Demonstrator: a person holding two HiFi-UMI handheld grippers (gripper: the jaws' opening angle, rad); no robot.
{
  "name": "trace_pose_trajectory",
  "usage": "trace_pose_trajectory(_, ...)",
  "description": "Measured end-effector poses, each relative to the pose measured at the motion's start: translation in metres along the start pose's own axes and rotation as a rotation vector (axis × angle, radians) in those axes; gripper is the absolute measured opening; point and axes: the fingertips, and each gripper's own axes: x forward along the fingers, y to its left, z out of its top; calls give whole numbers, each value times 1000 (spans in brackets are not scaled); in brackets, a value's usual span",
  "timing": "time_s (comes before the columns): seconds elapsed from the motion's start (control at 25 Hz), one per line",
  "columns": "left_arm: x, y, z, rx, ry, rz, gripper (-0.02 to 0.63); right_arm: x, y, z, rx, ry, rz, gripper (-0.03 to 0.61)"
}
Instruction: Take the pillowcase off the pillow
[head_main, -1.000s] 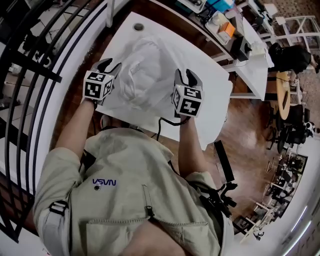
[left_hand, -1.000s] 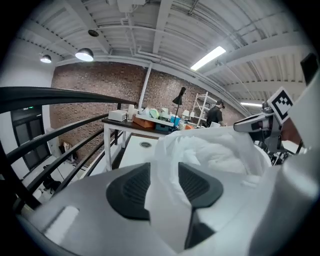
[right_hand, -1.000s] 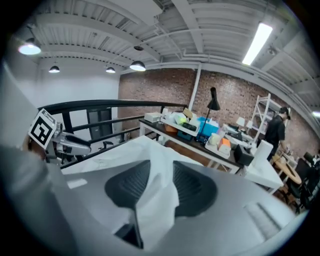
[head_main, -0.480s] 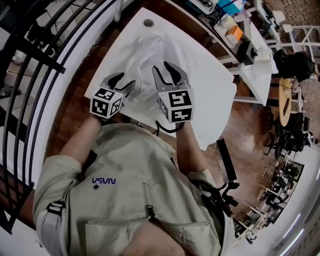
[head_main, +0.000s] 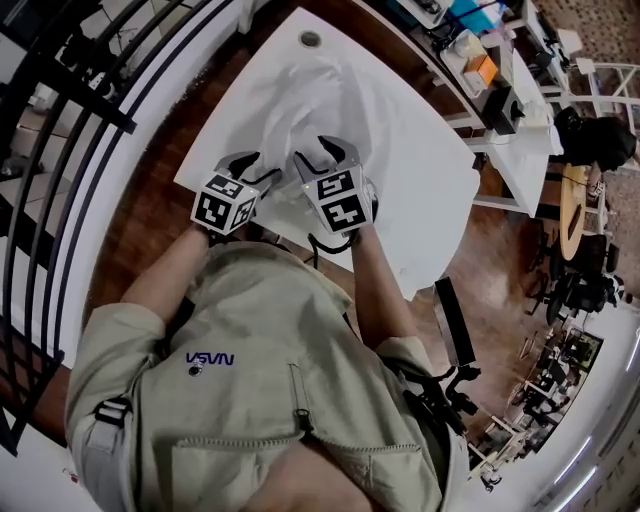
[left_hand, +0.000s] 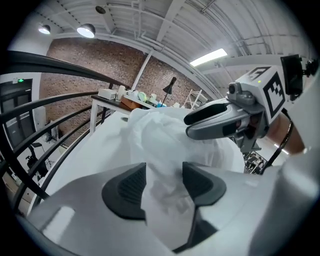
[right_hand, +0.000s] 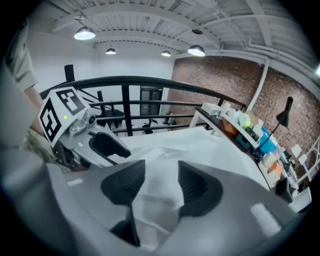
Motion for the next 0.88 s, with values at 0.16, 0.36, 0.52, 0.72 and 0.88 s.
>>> trace_pose_trajectory(0.16, 3, -2, -2, 18, 14, -13, 182, 8, 7, -13, -51, 82, 26, 221)
trace_pose_trajectory(0.36, 5, -6, -6, 30, 25, -17, 81, 20, 23, -32, -162, 181, 38, 253)
trace_pose_trajectory(0.52, 5, -9, -8, 51, 34, -16, 31, 28, 24, -41, -247, 225, -17, 218)
trace_pose_trajectory(0.72, 5, -10, -2, 90, 22, -15, 12, 18, 9, -34, -207, 175, -97, 63)
trace_pose_trajectory(0.88, 0, -2, -2, 102, 25, 10, 8, 3, -3, -20, -142, 114, -134, 17)
